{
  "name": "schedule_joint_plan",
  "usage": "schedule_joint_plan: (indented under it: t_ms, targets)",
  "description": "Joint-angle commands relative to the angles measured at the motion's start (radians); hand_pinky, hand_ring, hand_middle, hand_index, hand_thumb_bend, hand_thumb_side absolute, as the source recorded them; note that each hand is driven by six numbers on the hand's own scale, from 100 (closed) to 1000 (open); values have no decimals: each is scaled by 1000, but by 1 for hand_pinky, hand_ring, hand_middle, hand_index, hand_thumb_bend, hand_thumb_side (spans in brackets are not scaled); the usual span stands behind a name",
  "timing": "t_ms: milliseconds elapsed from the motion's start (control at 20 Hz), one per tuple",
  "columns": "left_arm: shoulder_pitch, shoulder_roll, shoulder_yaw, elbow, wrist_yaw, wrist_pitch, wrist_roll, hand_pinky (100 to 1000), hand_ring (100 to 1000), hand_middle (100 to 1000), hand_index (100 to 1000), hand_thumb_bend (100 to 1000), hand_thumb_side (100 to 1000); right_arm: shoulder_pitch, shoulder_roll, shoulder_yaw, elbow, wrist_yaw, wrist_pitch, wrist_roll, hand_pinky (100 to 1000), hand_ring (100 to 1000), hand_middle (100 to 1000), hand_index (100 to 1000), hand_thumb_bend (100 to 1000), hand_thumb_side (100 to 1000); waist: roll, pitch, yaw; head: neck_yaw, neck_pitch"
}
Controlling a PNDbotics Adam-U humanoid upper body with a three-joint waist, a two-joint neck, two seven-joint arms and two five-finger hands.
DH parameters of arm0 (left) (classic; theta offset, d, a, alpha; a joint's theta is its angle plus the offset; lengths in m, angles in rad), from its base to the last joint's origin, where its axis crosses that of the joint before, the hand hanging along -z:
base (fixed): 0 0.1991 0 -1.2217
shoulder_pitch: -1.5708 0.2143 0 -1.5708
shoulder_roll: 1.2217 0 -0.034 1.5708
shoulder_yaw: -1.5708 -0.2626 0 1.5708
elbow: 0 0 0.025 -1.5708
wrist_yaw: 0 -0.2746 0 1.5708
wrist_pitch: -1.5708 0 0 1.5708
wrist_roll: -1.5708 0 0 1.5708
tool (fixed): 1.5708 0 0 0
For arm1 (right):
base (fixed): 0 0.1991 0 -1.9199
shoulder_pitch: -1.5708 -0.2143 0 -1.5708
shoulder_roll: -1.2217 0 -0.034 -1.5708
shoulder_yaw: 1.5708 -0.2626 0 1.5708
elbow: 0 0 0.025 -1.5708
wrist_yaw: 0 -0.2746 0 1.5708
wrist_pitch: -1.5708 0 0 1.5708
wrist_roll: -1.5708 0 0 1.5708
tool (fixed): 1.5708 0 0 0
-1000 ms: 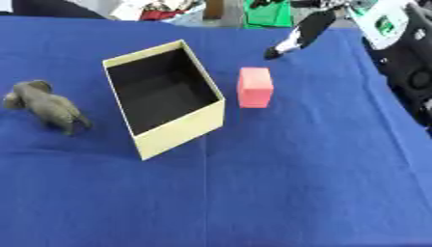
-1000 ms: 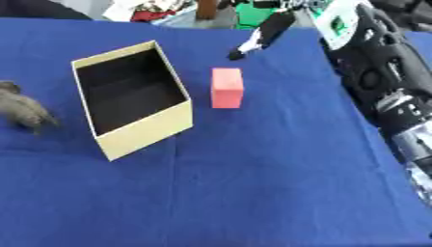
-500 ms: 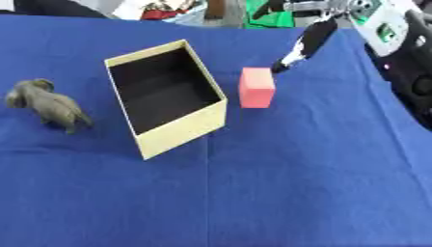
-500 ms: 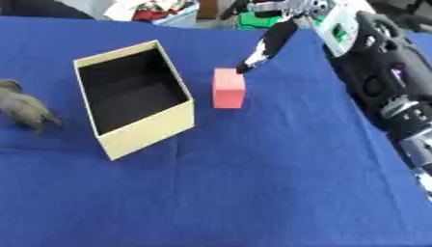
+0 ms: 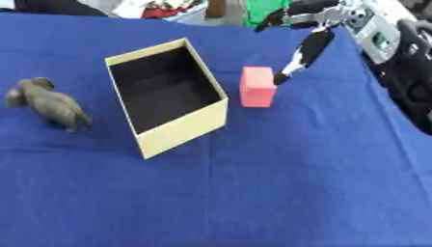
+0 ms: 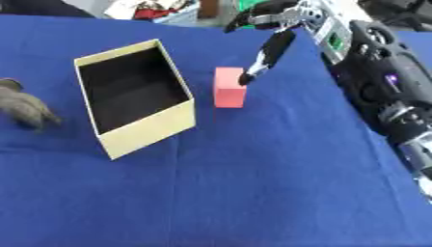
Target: Pick up objects on the table and place them in the box.
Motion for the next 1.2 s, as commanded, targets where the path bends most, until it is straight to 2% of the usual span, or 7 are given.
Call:
schedule_joint_plan:
  t_ms: [50, 500, 700, 900, 1200]
  targets:
    - [-14, 12, 3, -16, -3, -3, 1, 433, 686, 670, 765, 352, 1000, -12, -13, 8, -11, 13, -54, 64, 1000, 1000, 946, 1000, 709, 592, 4, -15, 0, 2, -1]
    - [-15, 11, 3, -16, -1, -3, 1, 433, 686, 668, 763, 354, 1000, -2, -13, 34, -34, -27, -24, 107, 1000, 1000, 931, 1000, 709, 647, 3, -13, 0, 3, 0]
    - [-15, 10, 3, -16, -1, -4, 1, 433, 686, 668, 763, 353, 1000, 6, -18, 52, -65, -36, 13, 102, 1000, 1000, 908, 999, 705, 663, 3, -13, 1, 3, 1]
    - [-17, 9, 2, -16, -1, -4, 1, 433, 686, 668, 762, 355, 1000, 14, -15, 67, -79, -8, 54, 79, 992, 1000, 886, 983, 716, 662, 3, -12, 2, 3, -1]
    - [-17, 6, 2, -16, -1, -4, 0, 432, 686, 668, 762, 356, 1000, 27, 4, 84, -65, 36, 74, 54, 957, 1000, 808, 944, 711, 660, 4, -10, 7, 2, -1]
